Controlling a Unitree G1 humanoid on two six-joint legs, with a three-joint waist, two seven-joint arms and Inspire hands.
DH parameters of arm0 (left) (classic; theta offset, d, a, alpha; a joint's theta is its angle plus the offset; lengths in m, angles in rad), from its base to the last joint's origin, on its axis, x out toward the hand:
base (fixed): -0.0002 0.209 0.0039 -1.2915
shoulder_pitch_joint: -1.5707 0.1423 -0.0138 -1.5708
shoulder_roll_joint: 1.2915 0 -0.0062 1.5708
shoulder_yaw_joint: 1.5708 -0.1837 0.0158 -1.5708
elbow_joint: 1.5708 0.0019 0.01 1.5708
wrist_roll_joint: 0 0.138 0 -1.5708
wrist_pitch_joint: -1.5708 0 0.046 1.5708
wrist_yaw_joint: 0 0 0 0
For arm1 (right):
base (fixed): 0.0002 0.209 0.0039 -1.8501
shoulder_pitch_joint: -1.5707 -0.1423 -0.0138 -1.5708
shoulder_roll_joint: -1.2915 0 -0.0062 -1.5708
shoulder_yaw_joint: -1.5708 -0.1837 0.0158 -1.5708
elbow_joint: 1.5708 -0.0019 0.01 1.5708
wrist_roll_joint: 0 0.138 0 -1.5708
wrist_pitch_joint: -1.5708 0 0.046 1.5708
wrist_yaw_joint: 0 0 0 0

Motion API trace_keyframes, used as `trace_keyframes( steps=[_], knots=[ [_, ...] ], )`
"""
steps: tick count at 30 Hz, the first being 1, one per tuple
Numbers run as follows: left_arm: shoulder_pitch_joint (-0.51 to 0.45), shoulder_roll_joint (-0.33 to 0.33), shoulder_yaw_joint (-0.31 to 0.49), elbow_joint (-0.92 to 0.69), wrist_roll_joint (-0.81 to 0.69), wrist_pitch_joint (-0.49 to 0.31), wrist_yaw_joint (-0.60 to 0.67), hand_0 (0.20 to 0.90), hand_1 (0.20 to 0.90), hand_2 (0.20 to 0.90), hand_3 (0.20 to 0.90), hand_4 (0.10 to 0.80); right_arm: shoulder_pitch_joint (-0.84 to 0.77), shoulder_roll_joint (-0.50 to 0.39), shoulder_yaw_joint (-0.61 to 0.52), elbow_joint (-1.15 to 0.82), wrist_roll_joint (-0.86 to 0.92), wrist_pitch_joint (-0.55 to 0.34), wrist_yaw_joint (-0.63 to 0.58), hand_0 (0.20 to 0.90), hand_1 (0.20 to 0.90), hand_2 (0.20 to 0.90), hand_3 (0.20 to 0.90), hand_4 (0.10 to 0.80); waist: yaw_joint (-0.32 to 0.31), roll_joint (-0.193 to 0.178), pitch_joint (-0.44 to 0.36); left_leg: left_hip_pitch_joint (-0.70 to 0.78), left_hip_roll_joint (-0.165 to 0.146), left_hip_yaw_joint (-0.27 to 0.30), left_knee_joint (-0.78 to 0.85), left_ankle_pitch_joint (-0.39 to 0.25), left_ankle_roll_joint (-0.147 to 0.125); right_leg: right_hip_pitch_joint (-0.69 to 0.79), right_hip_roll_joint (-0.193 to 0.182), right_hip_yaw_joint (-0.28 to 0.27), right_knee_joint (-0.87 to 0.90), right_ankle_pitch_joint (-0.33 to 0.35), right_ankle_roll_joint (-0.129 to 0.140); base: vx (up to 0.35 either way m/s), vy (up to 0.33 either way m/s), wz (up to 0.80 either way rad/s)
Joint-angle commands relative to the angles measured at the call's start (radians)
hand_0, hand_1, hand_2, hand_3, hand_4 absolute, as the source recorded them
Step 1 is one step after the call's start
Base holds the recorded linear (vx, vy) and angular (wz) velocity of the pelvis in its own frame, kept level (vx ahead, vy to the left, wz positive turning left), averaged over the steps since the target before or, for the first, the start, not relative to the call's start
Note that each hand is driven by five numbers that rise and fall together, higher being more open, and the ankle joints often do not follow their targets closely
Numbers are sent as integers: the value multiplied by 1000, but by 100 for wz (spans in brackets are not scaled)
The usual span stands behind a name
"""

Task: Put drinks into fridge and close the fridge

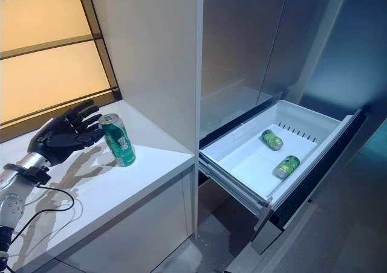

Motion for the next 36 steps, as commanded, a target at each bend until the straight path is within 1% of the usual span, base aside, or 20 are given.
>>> trace_keyframes(
  steps=[1,8,11,19,22,26,31,36],
  knots=[
    [-198,90,31,-23,2,-57,-27,900,900,900,900,800,-38,-15,18,51,-29,17,44,900,900,900,900,800,-25,-7,-6,-30,-79,36,2,-22,53,23,6,47,14,-47,7,0,0,0],
    [-224,88,0,-14,50,-45,0,900,900,900,900,800,-40,-17,20,58,-35,14,44,900,900,900,900,800,-33,-4,-5,-27,-78,41,2,-22,53,22,7,51,15,-47,7,0,0,0],
    [-238,88,-18,22,57,-48,10,900,900,900,900,800,-42,-18,25,57,-33,16,43,900,900,900,900,800,-38,-5,-5,-26,-79,44,2,-22,53,21,8,53,15,-46,8,0,0,0],
    [-258,43,-46,45,45,-55,42,900,900,900,900,800,-41,-14,33,58,-38,20,38,900,900,900,900,800,-50,-9,-7,-24,-77,54,2,-23,54,19,10,63,16,-45,7,9,0,-7],
    [-264,23,-57,49,79,-68,59,900,900,900,900,800,-44,-14,34,58,-38,23,37,900,900,900,900,800,-54,-11,-6,-22,-76,57,2,-23,54,19,11,66,17,-45,6,0,0,0],
    [-283,18,-73,61,91,-78,78,900,900,900,900,800,-44,-16,37,56,-39,26,40,900,900,900,900,800,-60,-13,-5,-20,-76,61,2,-24,54,19,12,69,18,-45,6,0,0,0],
    [-318,6,-88,75,91,-106,149,900,900,900,900,800,-46,-12,45,54,-36,30,38,900,900,900,900,800,-67,-15,-8,-17,-77,64,2,-25,56,19,14,76,18,-44,6,19,-3,-4],
    [-334,-24,-89,77,106,-156,221,900,900,900,900,800,-44,-3,54,52,-31,31,32,900,900,900,900,800,-74,-19,-9,-15,-77,67,2,-27,56,19,16,82,21,-45,4,24,-8,-8]
  ],
)
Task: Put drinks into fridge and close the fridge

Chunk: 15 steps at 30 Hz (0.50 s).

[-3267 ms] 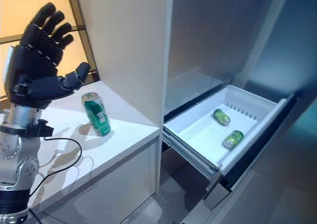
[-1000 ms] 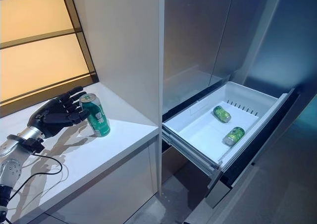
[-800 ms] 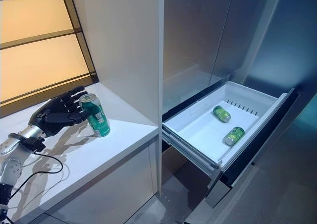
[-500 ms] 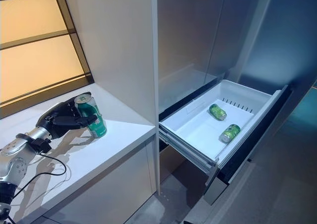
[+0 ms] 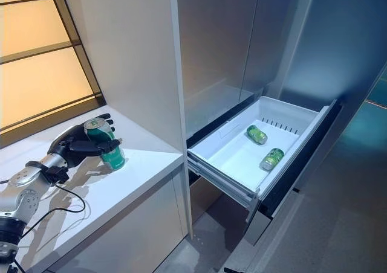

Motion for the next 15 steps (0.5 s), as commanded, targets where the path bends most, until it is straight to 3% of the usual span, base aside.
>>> trace_keyframes(
  steps=[1,15],
  knots=[
    [-256,-3,58,14,2,-157,64,900,900,900,900,800,-23,-1,49,52,-29,27,31,900,900,900,900,800,-21,-26,-6,-27,-80,20,3,-26,56,31,6,32,21,-58,8,20,-6,-7],
    [-272,-15,40,30,35,-167,91,900,900,900,900,800,-20,-1,54,50,-34,28,32,900,900,900,900,800,-29,-30,-7,-23,-82,24,4,-29,60,30,9,43,28,-61,5,4,0,-1]
  ],
)
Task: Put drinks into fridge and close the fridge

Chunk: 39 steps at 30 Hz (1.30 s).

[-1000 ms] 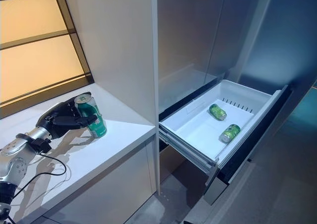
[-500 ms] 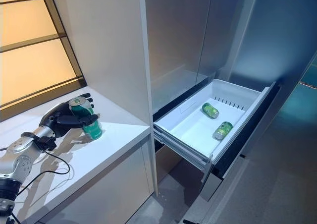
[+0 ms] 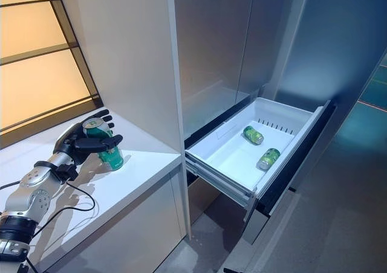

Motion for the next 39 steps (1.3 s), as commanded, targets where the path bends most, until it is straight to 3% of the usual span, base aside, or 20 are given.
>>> trace_keyframes(
  steps=[1,7,8,9,10,18,26,29,31,33,39],
  knots=[
    [-259,41,42,32,-1,-130,11,900,900,900,900,800,-22,-1,47,51,-33,27,32,900,900,900,900,800,-28,-22,-3,-25,-81,18,5,-29,60,31,8,35,28,-65,5,0,0,0],
    [-259,46,36,40,0,-135,1,900,900,900,900,800,-23,-1,47,51,-37,25,34,900,900,900,900,800,-27,-23,-4,-26,-82,18,5,-30,61,30,7,34,29,-64,6,0,0,0],
    [-258,46,35,38,0,-137,1,794,794,794,776,676,-24,-1,47,51,-36,26,33,900,900,900,900,800,-26,-23,-3,-26,-82,18,5,-30,61,29,7,34,30,-64,6,0,0,0],
    [-255,47,35,33,0,-140,1,521,521,521,458,358,-25,-1,48,49,-36,28,33,900,900,900,900,800,-25,-23,-3,-27,-83,17,6,-30,62,29,7,34,31,-65,6,0,0,0],
    [-252,47,35,32,3,-144,-1,300,300,300,200,100,-25,-2,47,50,-38,28,34,900,900,900,900,800,-25,-23,-3,-27,-83,17,6,-30,62,29,7,33,32,-66,5,0,0,0],
    [-247,40,39,10,-10,-150,-7,300,300,300,200,100,-25,-5,47,47,-43,30,35,900,900,900,900,800,-24,-23,-2,-24,-84,13,5,-31,61,30,7,32,32,-66,5,0,0,0],
    [-239,23,59,-63,-20,-239,61,300,300,300,200,100,-24,-2,68,-3,-1,-11,65,900,900,900,900,800,-21,-27,0,-23,-83,10,5,-31,60,34,6,30,30,-65,4,0,0,0],
    [-223,11,61,-184,-33,-245,81,300,300,300,200,100,-20,7,98,-176,23,-7,52,900,900,900,900,800,-19,-31,6,-26,-82,5,7,-28,60,34,5,29,31,-64,1,0,0,0],
    [-213,-2,68,-307,-37,-248,87,300,300,300,200,100,-5,17,143,-395,1,-1,38,900,900,900,900,800,-21,-36,11,-30,-81,2,6,-25,61,31,4,30,32,-64,-1,-41,-10,1],
    [-220,-11,63,-378,-48,-279,66,300,300,300,200,100,13,19,185,-556,-47,-47,55,900,900,900,900,800,-26,-42,15,-36,-80,1,5,-22,61,26,4,30,33,-64,0,-56,-16,0],
    [-226,-8,23,-493,-111,-320,50,300,300,300,200,100,27,-12,205,-904,21,49,109,900,900,900,900,800,-36,-55,17,-37,-79,1,3,-17,55,26,5,30,30,-64,4,-14,-6,0]
  ],
)
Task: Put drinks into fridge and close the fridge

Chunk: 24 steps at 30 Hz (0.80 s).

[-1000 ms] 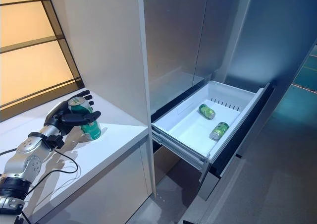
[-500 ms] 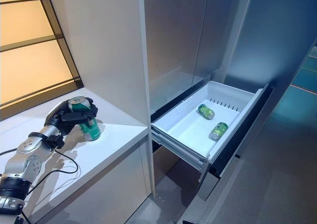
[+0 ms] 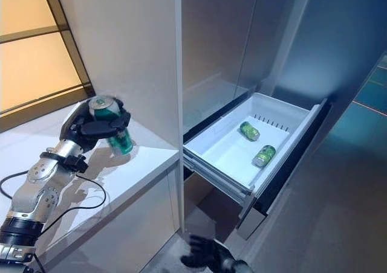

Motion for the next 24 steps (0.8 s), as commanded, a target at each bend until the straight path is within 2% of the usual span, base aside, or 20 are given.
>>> trace_keyframes(
  steps=[1,5,13,19,24],
  knots=[
    [-240,28,43,-133,-117,-232,-37,300,300,300,200,100,-88,-34,-20,-171,102,13,84,900,900,900,900,800,-11,-12,-25,-32,-78,0,-2,-17,52,36,6,28,29,-68,4,-33,-1,0],
    [-216,32,24,-189,-157,-240,-71,300,300,300,200,100,-148,-102,-67,-349,193,82,114,900,900,900,900,800,-5,-18,-21,-34,-80,-2,-2,-14,52,36,5,29,24,-62,7,-16,1,0],
    [-137,49,55,-224,-266,-254,-165,300,300,300,200,100,-267,-235,-180,-609,282,86,128,900,900,900,900,800,1,-22,-21,-47,-79,7,-2,1,53,21,3,32,28,-47,4,-32,4,0],
    [-113,39,60,-250,-326,-205,-243,300,300,300,200,100,-379,-281,-235,-744,352,53,90,900,900,900,900,800,3,-25,-20,-46,-77,11,-2,-1,55,20,4,37,30,-47,2,-7,-5,-9],
    [-127,28,28,-271,-323,-159,-258,300,300,300,200,100,-431,-283,-231,-793,431,61,45,900,900,900,900,800,3,-28,-23,-44,-76,13,-2,-3,56,20,3,38,31,-47,3,0,0,0]
  ],
)
